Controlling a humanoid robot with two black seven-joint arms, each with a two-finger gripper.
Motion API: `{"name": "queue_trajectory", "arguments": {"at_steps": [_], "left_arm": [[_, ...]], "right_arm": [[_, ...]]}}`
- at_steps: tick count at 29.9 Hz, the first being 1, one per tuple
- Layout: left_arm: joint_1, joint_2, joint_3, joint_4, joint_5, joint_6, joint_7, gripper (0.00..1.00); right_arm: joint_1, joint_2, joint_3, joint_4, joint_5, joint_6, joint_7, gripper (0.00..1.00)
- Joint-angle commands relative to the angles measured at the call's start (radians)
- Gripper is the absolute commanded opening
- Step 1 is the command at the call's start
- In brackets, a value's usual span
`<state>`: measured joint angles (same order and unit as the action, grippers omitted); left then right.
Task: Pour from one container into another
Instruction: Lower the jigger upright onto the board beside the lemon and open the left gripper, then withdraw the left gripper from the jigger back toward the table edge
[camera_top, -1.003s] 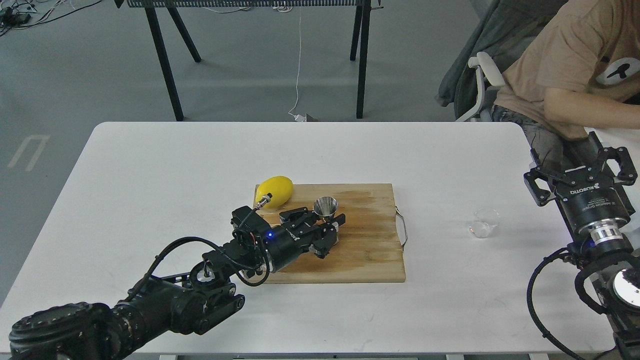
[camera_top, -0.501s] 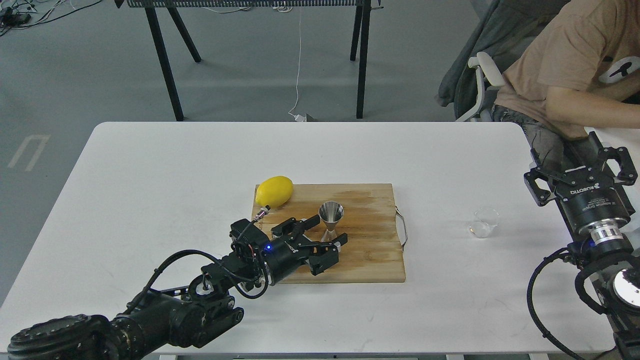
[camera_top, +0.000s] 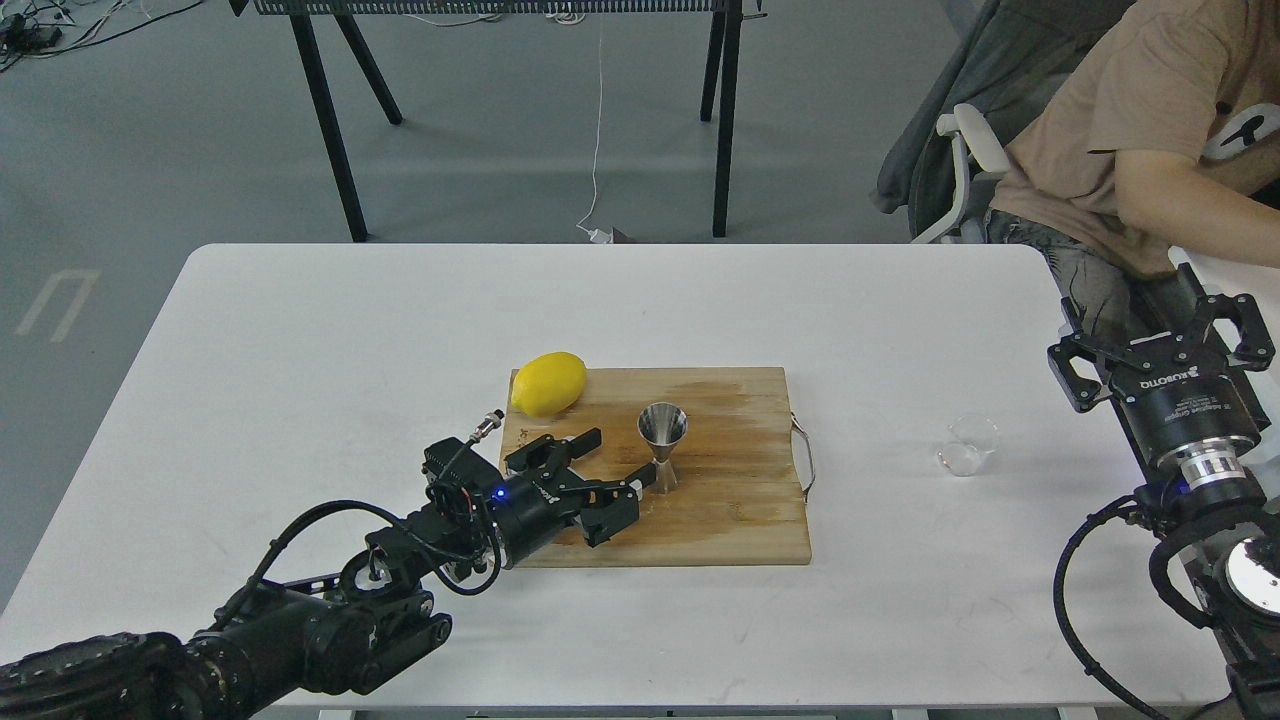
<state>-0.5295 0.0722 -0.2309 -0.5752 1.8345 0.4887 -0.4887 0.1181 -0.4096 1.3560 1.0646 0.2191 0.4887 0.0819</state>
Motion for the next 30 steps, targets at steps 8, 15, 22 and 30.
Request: {"name": "queue_trajectory", "arguments": {"at_steps": [8, 15, 22, 30], "left_arm": [[0.062, 0.148, -0.017, -0.171, -0.032, 0.0, 0.0, 0.89], [0.045, 0.475, -0.066, -0.524, -0.53, 0.0, 0.0, 0.89], [0.062, 0.601, -0.358, -0.543, -0.895, -0.785, 0.0, 0.9], [0.052, 0.669, -0.433, -0.325, -1.486, -0.977, 0.0, 0.91]], "right_arm": [[0.0, -0.002, 0.0, 0.006, 0.002, 0.0, -0.001, 0.99], [0.003, -0.021, -0.002, 0.011, 0.002, 0.0, -0.013, 0.99], [-0.001, -0.038, -0.025, 0.014, 0.006, 0.0, -0.016, 0.99], [-0.132, -0.043, -0.012, 0.191, 0.189, -0.053, -0.099, 0.99]]}}
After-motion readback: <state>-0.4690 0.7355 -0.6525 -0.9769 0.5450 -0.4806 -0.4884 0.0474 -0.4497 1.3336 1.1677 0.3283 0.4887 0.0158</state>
